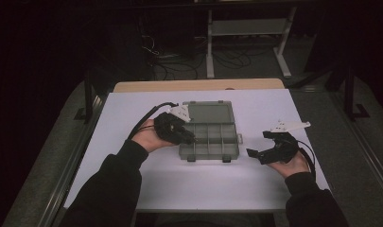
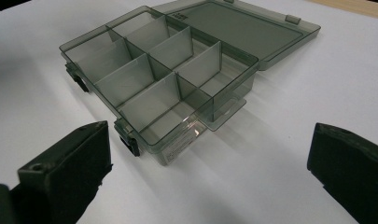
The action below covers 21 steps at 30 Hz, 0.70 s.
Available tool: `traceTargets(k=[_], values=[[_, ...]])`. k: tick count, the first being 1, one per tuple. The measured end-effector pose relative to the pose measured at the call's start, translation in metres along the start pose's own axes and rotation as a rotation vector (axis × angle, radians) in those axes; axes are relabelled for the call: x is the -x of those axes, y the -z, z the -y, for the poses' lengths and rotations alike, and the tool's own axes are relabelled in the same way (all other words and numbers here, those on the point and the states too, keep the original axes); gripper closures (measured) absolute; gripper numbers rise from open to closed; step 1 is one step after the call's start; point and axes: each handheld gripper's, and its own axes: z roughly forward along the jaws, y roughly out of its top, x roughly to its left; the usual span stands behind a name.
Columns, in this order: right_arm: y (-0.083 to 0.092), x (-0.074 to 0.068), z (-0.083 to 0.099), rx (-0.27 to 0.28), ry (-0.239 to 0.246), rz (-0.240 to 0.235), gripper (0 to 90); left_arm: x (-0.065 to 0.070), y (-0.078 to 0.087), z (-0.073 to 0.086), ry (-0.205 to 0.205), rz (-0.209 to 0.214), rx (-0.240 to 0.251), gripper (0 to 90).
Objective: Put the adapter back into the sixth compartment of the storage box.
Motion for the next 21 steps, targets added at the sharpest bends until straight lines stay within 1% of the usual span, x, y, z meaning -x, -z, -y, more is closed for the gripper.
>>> traceTargets(k=[2,6,8,9,12,14,16,19,21], values=[[0.0,0.0,0.0,0.0,-0.001,-0.001,0.0,-0.001,-0.001,-0.001,-0.001,-0.001,-0.003,76.5],[0.0,0.0,0.0,-0.001,-0.001,-0.001,0.0,-0.005,-0.01,-0.002,0.008,-0.001,-0.011,76.5],[0.0,0.0,0.0,-0.001,-0.001,-0.002,0.0,-0.006,-0.012,-0.001,0.012,0.0,-0.014,76.5],[0.0,0.0,0.0,-0.001,0.001,-0.002,0.0,-0.009,-0.014,0.0,0.023,0.002,-0.005,76.5],[0.0,0.0,0.0,0.0,0.001,-0.002,0.0,-0.01,-0.016,0.002,0.031,0.001,-0.003,76.5],[0.0,0.0,0.0,-0.002,0.002,-0.002,0.0,-0.014,-0.02,0.005,0.046,0.001,-0.005,76.5],[0.0,0.0,0.0,-0.002,0.002,-0.002,0.0,-0.016,-0.024,0.009,0.057,-0.001,0.005,76.5],[0.0,0.0,0.0,-0.002,0.002,-0.003,0.0,-0.017,-0.025,0.01,0.061,-0.001,0.006,76.4],[0.0,0.0,0.0,-0.004,0.002,-0.003,0.0,-0.019,-0.031,0.013,0.072,-0.008,0.01,76.5]])
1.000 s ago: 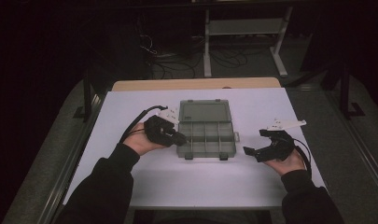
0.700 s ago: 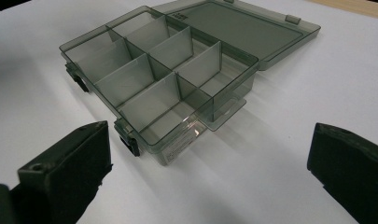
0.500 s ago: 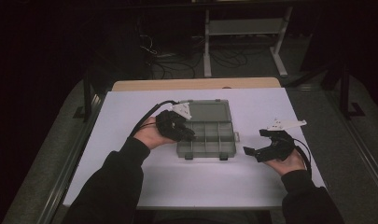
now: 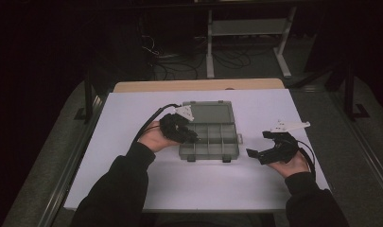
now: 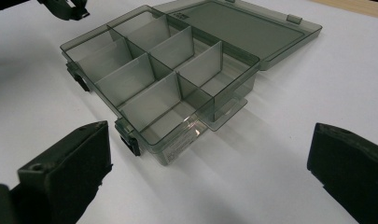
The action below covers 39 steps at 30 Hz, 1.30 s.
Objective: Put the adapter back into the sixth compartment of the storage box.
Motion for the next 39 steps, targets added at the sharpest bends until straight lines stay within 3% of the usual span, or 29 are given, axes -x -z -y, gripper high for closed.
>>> traceTargets(k=[39], values=[[-0.001,0.0,0.0,-0.006,0.003,-0.005,0.0,-0.004,-0.038,0.012,0.025,-0.01,-0.029,76.4]])
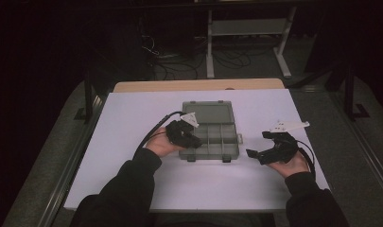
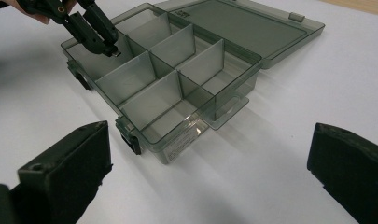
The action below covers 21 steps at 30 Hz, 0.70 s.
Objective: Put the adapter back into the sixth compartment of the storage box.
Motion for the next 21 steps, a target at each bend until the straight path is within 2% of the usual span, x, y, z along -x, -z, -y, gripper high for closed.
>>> traceTargets(k=[12,21], values=[[0.0,0.0,0.0,-0.001,0.001,-0.003,0.0,0.0,-0.003,-0.002,0.0,0.01,0.016,73.9],[0.0,0.0,0.0,-0.002,0.002,-0.004,0.0,0.0,0.008,-0.001,0.006,0.037,0.066,57.2]])
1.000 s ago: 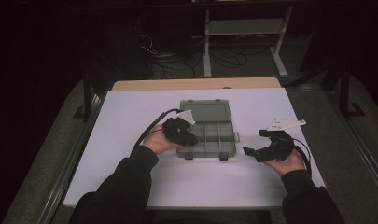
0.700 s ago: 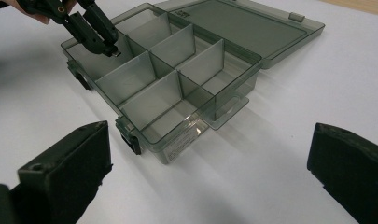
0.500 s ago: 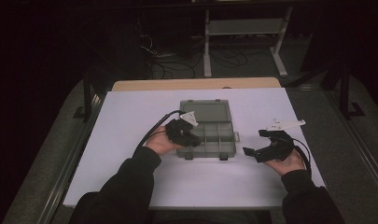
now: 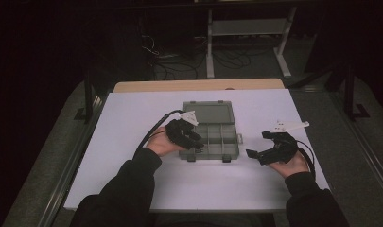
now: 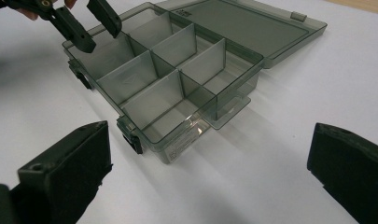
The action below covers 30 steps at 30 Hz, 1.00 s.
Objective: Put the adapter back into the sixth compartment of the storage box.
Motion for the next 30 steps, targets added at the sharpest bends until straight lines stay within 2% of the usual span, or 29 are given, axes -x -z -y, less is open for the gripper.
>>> traceTargets(k=[4,10,12,13,18,22,25,30], values=[[0.0,0.0,0.0,-0.001,0.0,0.0,0.0,0.0,0.005,0.0,0.006,-0.01,0.034,49.0],[0.0,-0.001,0.0,0.001,-0.001,-0.001,0.0,0.003,0.011,0.0,-0.001,-0.014,0.046,39.9],[0.0,-0.001,0.0,0.0,-0.001,-0.001,0.0,0.003,0.012,0.0,-0.002,-0.013,0.049,36.0],[0.0,-0.001,0.0,0.0,0.0,-0.001,0.0,0.004,0.016,0.0,0.0,0.006,0.068,32.1],[0.0,-0.001,0.0,-0.001,-0.001,-0.001,0.0,0.007,0.019,-0.001,-0.006,0.016,0.068,27.1],[0.0,-0.001,0.0,0.0,-0.001,-0.001,0.0,0.013,0.022,-0.001,-0.02,0.002,0.058,16.7],[0.0,-0.001,0.0,0.0,-0.001,-0.001,0.0,0.014,0.026,0.0,-0.022,-0.002,0.066,14.7],[0.0,-0.001,0.0,0.002,0.0,0.0,0.0,0.014,0.035,0.001,-0.006,-0.018,0.084,7.9]])
